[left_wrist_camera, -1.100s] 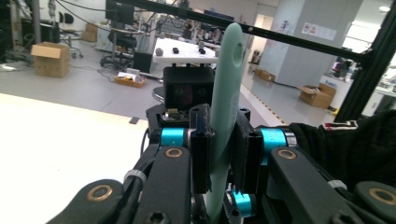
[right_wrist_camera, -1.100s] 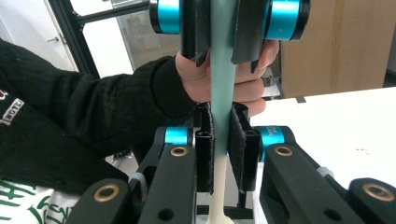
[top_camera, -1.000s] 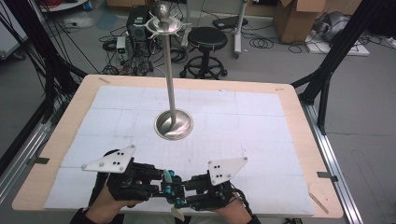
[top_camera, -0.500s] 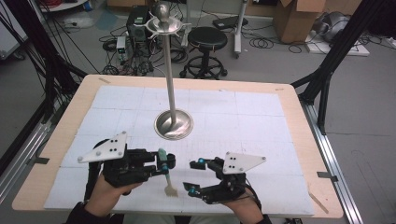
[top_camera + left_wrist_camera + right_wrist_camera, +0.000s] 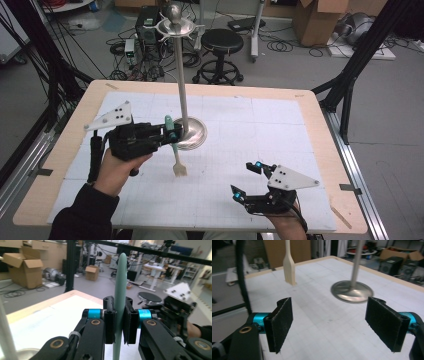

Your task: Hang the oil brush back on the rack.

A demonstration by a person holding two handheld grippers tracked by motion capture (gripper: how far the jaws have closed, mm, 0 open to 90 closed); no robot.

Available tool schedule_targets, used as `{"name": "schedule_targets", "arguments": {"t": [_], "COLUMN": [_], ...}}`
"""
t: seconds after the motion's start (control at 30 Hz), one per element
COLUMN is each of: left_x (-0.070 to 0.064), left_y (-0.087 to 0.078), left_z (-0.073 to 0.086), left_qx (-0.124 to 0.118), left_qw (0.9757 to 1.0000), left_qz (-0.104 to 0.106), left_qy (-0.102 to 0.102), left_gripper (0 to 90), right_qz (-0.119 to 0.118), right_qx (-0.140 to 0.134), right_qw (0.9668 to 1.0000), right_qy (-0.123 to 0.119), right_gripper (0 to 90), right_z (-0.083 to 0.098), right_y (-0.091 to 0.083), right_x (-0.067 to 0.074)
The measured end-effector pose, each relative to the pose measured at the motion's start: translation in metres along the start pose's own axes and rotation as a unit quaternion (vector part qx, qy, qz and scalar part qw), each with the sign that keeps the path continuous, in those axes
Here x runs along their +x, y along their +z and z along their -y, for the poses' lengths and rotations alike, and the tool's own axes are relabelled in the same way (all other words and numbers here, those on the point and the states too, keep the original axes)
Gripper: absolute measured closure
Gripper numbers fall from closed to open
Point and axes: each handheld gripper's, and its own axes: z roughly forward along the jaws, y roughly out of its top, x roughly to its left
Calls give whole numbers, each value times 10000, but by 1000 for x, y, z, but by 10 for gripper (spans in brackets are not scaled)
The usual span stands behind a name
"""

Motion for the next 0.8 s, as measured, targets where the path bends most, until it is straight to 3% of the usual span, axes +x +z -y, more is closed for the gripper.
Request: {"name": "schedule_targets", "arguments": {"t": [0.1,0.13,0.23,0.57,0.7,0.8], "left_x": [6,8,13,22,33,35], "left_y": [9,12,24,54,66,71], "left_z": [-16,-23,-42,-78,-94,-101], "left_qx": [8,12,112,319,351,358], "left_qw": [9999,9999,9996,9985,9970,9963], "left_qz": [-129,-151,-260,-388,-669,-753], "left_qy": [27,11,72,217,182,219], "left_gripper": [818,817,817,817,818,818], "right_qz": [165,377,525,724,722,722], "right_qx": [3,-52,-73,-168,-190,-190], "right_qw": [9998,9993,9985,9972,9972,9972], "right_qy": [-60,-50,-93,73,74,78], "right_gripper": [210,209,205,199,199,198], "right_z": [1,0,-1,2,3,3], "right_y": [-3,-6,-9,-21,-21,-21], "right_x": [-2,-4,-6,-19,-21,-22]}}
